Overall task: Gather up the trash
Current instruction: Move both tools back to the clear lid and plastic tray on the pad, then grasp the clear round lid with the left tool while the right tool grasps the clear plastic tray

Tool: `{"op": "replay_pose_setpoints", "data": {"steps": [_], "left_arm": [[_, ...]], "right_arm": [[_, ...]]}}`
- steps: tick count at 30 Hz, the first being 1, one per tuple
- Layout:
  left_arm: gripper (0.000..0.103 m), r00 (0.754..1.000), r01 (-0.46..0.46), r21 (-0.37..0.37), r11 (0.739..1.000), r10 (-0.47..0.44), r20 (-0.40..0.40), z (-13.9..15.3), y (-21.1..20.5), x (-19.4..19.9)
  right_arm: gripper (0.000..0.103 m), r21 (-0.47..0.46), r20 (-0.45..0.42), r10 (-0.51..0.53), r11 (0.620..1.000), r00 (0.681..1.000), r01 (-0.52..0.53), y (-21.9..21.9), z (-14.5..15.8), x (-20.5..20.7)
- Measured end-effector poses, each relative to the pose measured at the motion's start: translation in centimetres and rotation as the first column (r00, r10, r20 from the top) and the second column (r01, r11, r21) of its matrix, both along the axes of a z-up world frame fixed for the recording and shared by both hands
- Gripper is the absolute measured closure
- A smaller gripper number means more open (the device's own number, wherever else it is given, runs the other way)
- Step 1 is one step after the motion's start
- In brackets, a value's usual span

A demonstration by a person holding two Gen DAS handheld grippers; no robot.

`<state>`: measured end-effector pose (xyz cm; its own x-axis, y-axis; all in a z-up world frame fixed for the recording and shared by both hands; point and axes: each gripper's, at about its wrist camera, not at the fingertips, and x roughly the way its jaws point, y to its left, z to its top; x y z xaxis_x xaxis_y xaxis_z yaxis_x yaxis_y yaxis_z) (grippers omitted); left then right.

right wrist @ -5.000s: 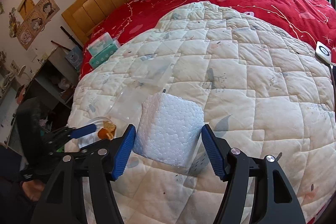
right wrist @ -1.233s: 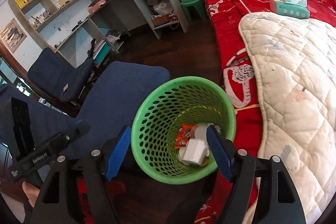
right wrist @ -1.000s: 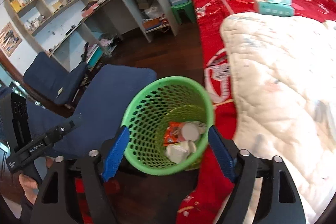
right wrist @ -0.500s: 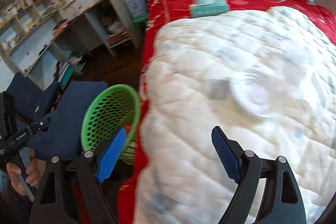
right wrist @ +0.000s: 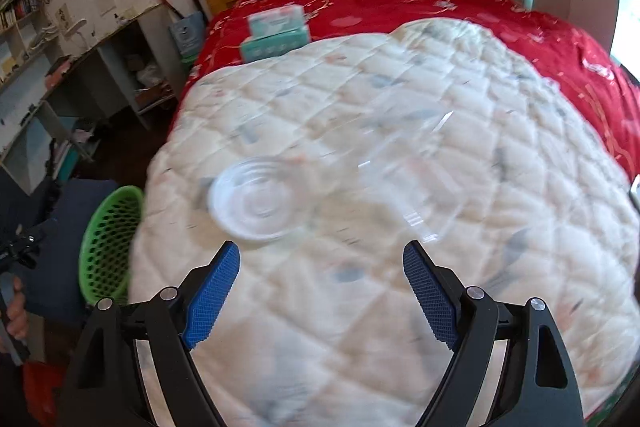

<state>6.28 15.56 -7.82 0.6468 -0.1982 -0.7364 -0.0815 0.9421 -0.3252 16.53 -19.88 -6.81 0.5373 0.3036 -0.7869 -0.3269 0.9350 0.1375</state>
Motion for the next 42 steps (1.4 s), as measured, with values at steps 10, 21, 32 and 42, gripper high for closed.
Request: {"op": "replay_pose_setpoints", "data": {"steps": [10,21,32,42], "left_arm": [[0.033,0.996,0.086,-0.028,0.996,-0.086,-0.023,-0.7,-5.0,4.5],[0.035,0.985,0.167,-0.061,0.984,-0.169,-0.038,-1.4,-9.4,8.4],[0.045,0.959,0.262,-0.110,0.959,-0.272,-0.084,-2.9,-13.5,12.2],[0.061,0.945,0.266,-0.135,0.955,-0.286,-0.160,-5.3,-15.8,14.8]], "right_arm": [[0.020,-0.126,-0.023,0.091,0.988,0.996,-0.093,-2.4,-1.8,4.6],[0.020,-0.183,-0.071,0.234,0.952,0.970,-0.243,-1.2,-4.9,8.7],[0.042,-0.142,-0.080,0.241,0.958,0.967,-0.250,-1.5,-5.6,8.7],[0.047,-0.084,-0.057,0.173,0.981,0.983,-0.178,-3.4,-3.9,5.9]]}}
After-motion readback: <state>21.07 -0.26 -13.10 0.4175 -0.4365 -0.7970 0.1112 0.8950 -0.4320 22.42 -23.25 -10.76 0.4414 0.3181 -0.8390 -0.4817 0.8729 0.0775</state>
